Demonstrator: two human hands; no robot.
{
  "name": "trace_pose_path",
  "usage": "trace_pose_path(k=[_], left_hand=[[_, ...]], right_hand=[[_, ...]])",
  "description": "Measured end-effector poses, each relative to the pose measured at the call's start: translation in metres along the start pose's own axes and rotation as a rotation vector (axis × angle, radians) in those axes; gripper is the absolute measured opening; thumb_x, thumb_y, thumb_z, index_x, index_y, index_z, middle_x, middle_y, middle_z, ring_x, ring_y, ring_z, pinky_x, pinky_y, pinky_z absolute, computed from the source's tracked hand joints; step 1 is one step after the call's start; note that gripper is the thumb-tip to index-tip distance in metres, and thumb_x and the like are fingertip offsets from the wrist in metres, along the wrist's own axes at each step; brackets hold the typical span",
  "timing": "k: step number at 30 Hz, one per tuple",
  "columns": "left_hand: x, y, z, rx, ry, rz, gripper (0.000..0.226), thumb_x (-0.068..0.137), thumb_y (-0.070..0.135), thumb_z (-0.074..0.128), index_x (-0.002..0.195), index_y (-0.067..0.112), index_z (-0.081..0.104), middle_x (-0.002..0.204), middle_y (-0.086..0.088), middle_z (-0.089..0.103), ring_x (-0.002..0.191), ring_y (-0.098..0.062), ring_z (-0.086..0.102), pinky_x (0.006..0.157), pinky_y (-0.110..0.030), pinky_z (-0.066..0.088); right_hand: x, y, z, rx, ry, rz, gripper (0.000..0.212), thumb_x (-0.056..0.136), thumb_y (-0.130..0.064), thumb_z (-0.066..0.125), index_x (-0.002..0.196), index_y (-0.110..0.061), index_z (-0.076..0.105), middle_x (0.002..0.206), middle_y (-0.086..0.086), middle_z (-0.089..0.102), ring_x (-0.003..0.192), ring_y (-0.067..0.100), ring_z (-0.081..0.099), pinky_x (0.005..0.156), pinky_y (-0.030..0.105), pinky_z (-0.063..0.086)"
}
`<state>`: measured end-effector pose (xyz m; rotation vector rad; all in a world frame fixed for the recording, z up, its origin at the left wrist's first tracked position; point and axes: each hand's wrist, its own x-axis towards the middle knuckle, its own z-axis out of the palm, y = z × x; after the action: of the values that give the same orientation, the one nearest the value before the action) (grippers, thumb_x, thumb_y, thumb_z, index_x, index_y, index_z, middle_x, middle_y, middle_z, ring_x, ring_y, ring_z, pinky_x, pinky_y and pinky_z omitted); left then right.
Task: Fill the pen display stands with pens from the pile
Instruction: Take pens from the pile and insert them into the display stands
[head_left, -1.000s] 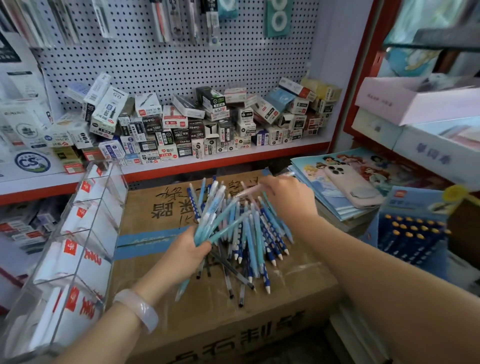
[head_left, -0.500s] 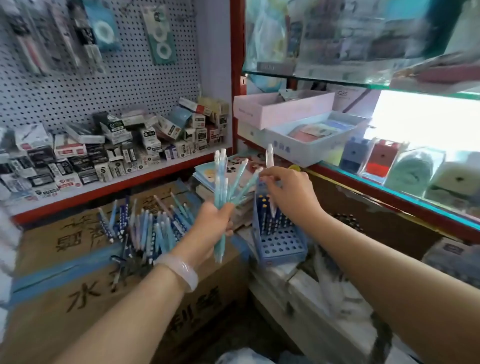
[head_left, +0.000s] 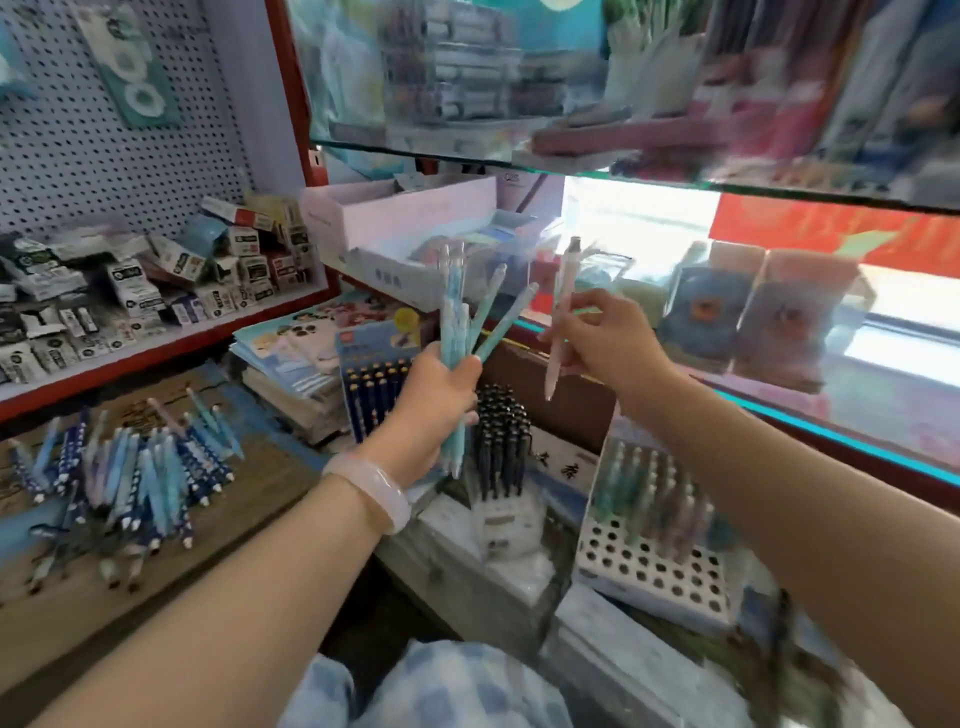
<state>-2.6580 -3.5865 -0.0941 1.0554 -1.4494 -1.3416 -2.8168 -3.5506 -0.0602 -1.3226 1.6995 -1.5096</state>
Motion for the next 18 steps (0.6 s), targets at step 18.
trace_pose_path(k=[18], left_hand=[[-0.054,-0.033,0.132,0.111,-0.253,-0.069,0.009,0.093,0.024,0.049,0.102,0.022,0.051,0.095,-0.008,0.061,0.082,-0.022,0.061,0.070,-0.039,0.055]], right_hand=[[-0.083,0.095,-0.126,-0.395,0.070,0.077,0.007,0.090,-0.018,0.060,0.095,-0.020,0.054,0.085,0.002,0.068,0.070,0.012,0.069,0.069,0.035,0.060]])
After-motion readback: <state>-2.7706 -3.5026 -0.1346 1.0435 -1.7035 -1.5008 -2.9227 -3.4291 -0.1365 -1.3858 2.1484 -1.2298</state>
